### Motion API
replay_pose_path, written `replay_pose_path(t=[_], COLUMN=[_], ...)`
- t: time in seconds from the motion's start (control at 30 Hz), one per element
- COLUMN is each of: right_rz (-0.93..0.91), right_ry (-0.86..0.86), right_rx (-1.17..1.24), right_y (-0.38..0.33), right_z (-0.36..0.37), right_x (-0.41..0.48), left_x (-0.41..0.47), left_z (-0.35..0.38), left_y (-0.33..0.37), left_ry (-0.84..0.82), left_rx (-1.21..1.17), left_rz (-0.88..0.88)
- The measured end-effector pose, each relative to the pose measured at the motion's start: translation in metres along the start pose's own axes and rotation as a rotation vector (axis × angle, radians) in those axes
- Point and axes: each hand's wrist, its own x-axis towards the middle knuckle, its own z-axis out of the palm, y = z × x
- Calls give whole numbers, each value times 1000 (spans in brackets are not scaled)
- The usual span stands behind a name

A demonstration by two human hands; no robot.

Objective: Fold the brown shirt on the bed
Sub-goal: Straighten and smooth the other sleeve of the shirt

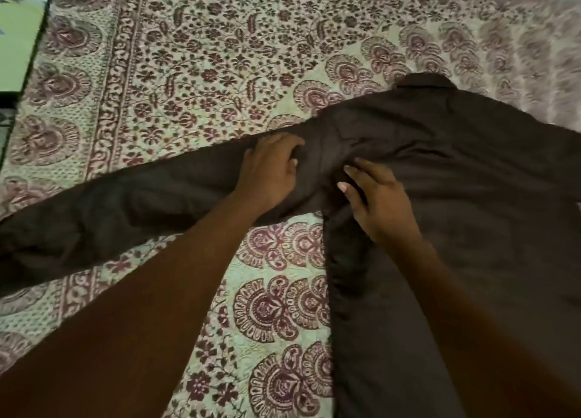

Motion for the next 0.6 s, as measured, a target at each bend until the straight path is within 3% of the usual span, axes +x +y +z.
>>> replay_pose_path(t=[0.1,0.2,0.37,0.5,0.6], right_rz=[220,336,297,306,302], right_ry=[155,49,60,29,13], right_rx=[-61,-149,-212,-197,-196], right_y=[37,60,65,68,68], right_z=[-10,-1,17,15,14], right_x=[0,-8,-25,-26,-26], left_x=[37,72,136,165,177], left_z=[28,47,63,69,69], left_y=[33,55,61,67,73], left_ry=[-56,-27,-25,128,122], left_rx=[-29,-60,29,47,182], left_rz=[-44,-63,-242,-408,-451])
